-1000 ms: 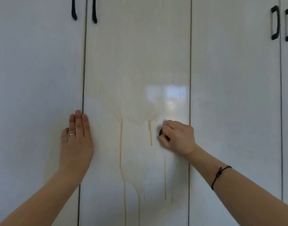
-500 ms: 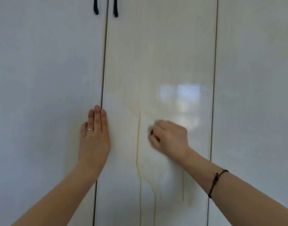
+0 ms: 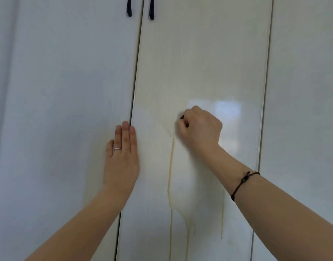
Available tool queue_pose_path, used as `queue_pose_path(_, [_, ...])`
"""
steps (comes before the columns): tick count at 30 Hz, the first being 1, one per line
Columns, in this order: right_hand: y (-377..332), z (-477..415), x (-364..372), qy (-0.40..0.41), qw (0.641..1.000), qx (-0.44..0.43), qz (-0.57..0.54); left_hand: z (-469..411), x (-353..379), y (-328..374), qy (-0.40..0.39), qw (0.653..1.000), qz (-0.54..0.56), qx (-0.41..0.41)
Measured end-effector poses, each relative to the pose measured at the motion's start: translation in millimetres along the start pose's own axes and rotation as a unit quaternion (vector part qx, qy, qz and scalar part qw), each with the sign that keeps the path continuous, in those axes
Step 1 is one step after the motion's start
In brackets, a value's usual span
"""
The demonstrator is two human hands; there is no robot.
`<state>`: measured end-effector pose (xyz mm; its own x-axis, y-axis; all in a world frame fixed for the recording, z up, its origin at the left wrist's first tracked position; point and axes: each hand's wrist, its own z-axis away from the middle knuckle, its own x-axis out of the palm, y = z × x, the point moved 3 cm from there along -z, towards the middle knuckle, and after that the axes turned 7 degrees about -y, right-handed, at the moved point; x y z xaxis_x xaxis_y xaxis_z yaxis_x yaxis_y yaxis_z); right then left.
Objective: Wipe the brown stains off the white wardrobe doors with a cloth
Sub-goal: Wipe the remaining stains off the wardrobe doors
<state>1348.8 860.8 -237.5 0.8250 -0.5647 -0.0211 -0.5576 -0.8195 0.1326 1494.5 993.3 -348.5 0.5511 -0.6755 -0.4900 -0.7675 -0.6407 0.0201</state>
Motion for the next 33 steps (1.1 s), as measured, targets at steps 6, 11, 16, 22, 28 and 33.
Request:
queue_pose_path(6, [13,49,-10,-0.064,0.954,-0.294,0.002,-2,-2,-2,-0.006,1.0,0.008,-0.004])
queue_pose_path(11, [21,-33,-10,-0.014,1.0,0.023,0.007,-2,3,-3,-0.009,1.0,-0.008,0.004])
queue_pose_path(16, [-41,-17,13,-0.044,0.999,-0.027,0.012,0,2,-2,-0.026,1.0,-0.008,-0.002])
queue_pose_path(22, [-22,49,0,-0.069,0.958,-0.28,-0.013,-2,1,-3,-0.027,1.0,-0.005,-0.003])
queue_pose_path(28, [-11,-36,5,-0.022,1.0,-0.007,0.009,-3,1,-3,-0.033,0.999,-0.005,-0.007])
queue_pose_path(33, [-53,-28,17,-0.031,0.999,-0.014,-0.002,-2,3,-2,-0.036,0.999,-0.007,-0.009])
